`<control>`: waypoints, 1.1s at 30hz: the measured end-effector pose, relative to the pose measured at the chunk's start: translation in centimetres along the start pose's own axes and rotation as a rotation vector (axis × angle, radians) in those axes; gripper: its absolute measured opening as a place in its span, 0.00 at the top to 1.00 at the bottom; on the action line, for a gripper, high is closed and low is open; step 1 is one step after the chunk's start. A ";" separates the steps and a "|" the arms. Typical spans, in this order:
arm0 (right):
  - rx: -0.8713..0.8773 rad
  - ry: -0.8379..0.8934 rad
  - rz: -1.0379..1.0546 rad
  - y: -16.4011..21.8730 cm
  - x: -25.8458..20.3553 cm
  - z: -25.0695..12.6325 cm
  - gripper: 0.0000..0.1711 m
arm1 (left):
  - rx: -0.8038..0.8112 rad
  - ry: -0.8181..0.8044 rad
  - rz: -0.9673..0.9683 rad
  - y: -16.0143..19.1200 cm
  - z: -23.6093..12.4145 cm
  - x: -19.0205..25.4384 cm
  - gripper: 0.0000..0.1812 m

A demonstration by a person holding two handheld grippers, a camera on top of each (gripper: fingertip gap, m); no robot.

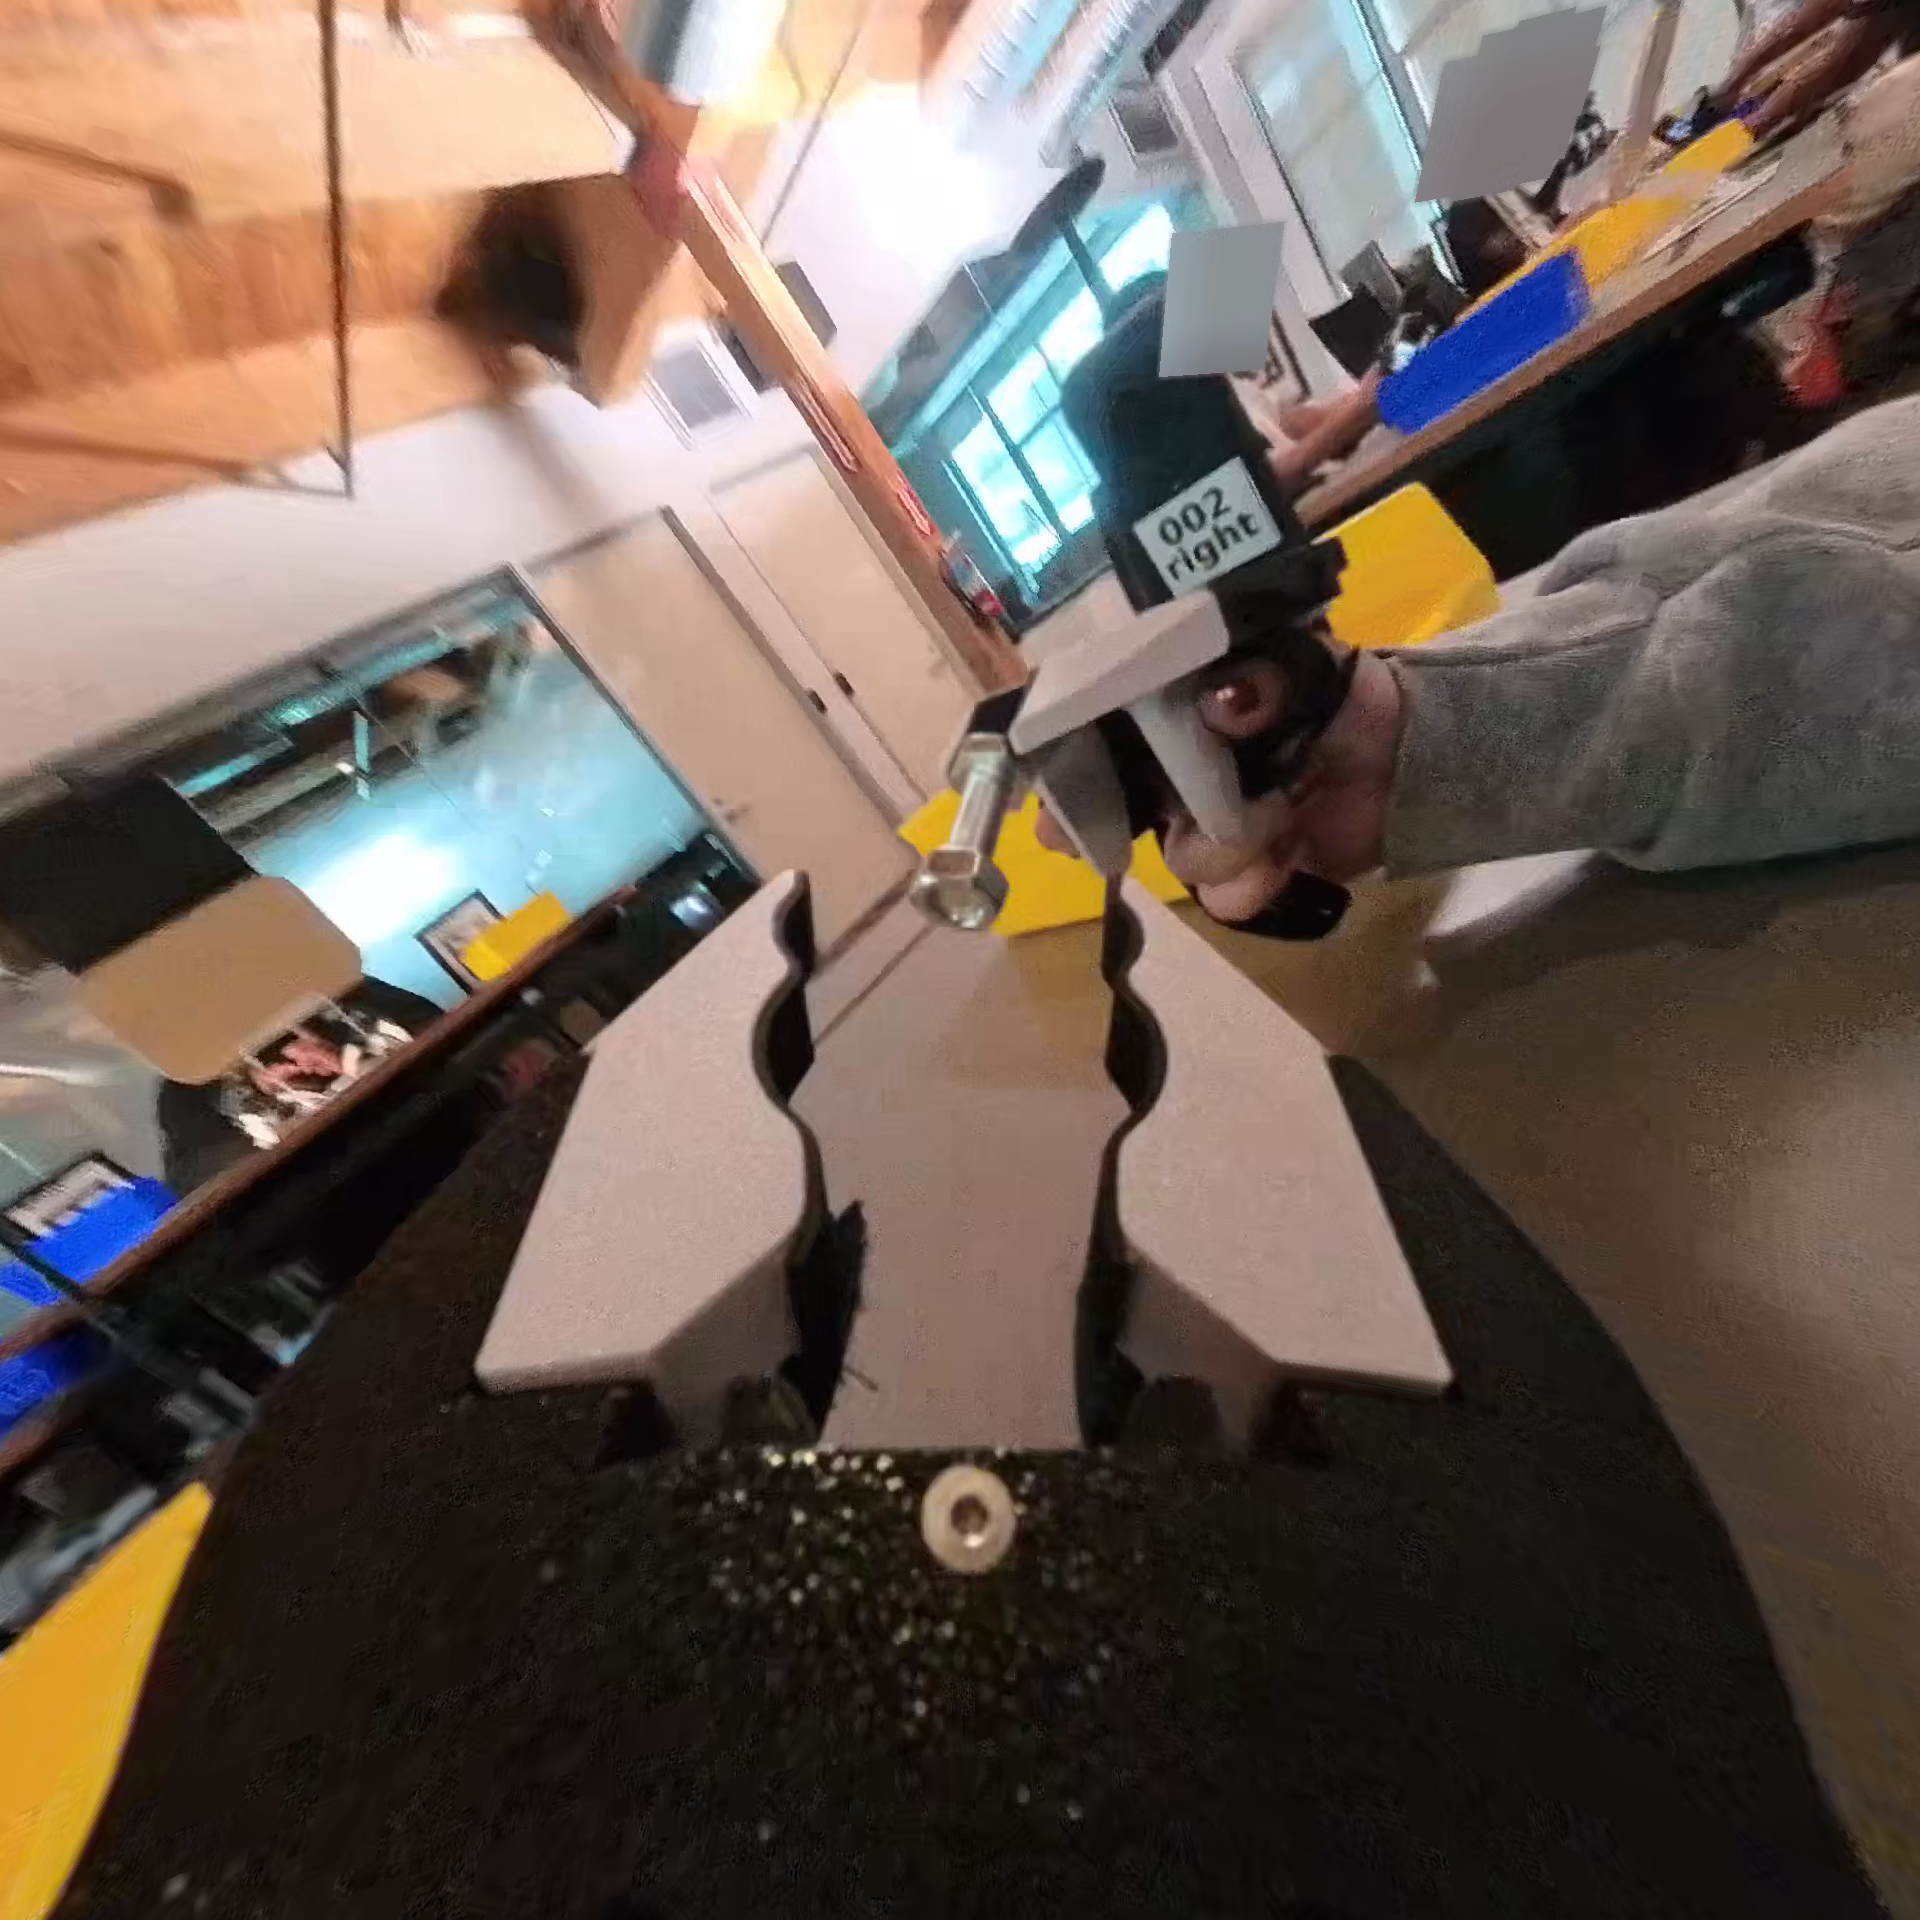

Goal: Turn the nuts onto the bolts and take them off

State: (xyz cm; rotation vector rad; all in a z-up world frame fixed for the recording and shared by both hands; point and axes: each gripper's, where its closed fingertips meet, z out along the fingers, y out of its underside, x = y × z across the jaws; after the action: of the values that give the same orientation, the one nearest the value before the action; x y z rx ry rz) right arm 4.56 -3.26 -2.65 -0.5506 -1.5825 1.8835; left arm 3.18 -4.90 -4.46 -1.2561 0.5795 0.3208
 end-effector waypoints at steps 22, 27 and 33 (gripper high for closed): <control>-0.027 -0.038 0.003 0.7 -0.6 0.2 0.92 | -0.148 0.181 -0.060 1.2 0.8 1.5 0.91; -0.071 -0.066 -0.065 1.1 -1.6 0.7 0.92 | -0.163 0.619 -0.865 -0.2 -0.7 2.0 0.91; -0.217 -0.031 -0.417 1.2 -3.2 1.2 0.92 | -0.142 1.008 -1.762 -1.5 -1.8 2.6 0.92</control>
State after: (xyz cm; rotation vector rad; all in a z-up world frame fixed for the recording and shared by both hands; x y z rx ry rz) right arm 5.85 -6.47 -3.78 -0.2528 -1.7738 1.4278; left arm 5.63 -7.27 -5.13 -1.5616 0.0667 -1.8265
